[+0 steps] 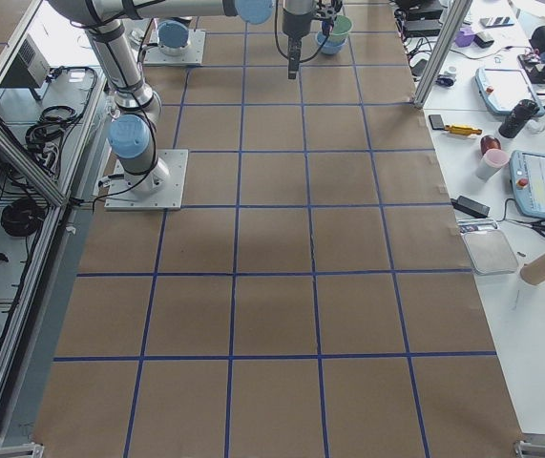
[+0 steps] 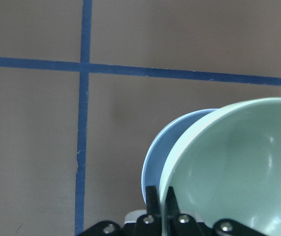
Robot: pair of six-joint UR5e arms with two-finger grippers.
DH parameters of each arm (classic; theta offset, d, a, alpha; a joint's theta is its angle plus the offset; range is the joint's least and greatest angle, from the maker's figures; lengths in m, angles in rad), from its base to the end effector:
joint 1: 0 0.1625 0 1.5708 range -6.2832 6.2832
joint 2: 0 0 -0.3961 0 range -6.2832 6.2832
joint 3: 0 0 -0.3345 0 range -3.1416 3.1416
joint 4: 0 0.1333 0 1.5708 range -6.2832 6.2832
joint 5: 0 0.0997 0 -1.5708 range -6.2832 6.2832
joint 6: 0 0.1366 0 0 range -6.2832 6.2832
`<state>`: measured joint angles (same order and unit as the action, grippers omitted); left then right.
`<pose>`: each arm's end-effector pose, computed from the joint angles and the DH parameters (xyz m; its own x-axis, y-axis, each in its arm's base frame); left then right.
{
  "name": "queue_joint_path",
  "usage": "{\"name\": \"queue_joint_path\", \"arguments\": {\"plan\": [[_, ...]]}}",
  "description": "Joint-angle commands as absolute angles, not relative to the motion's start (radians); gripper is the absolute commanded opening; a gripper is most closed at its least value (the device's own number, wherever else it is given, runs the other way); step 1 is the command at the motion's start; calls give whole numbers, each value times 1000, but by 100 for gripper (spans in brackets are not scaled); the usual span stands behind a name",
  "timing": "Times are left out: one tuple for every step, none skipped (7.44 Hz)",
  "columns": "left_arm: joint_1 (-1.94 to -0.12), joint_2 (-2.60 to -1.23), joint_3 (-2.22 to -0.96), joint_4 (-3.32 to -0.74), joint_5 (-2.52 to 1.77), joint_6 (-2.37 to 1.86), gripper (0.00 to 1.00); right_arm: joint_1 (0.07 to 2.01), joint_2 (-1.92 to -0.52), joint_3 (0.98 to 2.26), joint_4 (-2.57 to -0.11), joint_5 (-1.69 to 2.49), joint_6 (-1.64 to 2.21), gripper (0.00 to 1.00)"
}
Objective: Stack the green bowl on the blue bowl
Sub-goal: 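Lower the green bowl into the blue bowl and open the left gripper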
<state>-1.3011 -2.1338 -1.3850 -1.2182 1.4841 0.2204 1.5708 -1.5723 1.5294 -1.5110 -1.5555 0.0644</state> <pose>0.0250 -0.6350 0.2358 -0.9947 -0.0504 0.0898 -0.0501 0.9987 0.0051 0.1354 -0.4310 0.4347 -0.9978 0.0646 -0.0142 0.0643 0.9978 0.0178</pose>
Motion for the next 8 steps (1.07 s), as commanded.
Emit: {"name": "queue_joint_path", "arguments": {"plan": [[-1302,-2140,-1393,-1216,1508,253,0,1571,-1572,1529,-1511,-1555,64,100],[-1302,-2141,-1407,-1216,1508,253,0,1571,-1572,1529,-1511,-1555,64,100],[-1301,-2141,-1414,-1216,1506,250,0,1571,-1572,1529,-1511,-1555,64,100],[-1302,-2151,-1414,-1203,1506,253,17,1571,-1572,1529,-1512,-1555,64,100],[-1301,-2155,-1414,-1159,1506,265,48,1571,-1572,1529,-1511,-1555,64,100],[-1301,-2154,-1411,-1157,1506,265,58,1571,-1572,1529,-1511,-1555,63,100],[-1301,-2135,-1408,-1160,1505,252,59,1571,-1572,1529,-1512,-1555,64,100],[-1311,-2097,-1405,-1179,1506,250,63,1571,-1572,1529,-1511,-1555,64,100]]}}
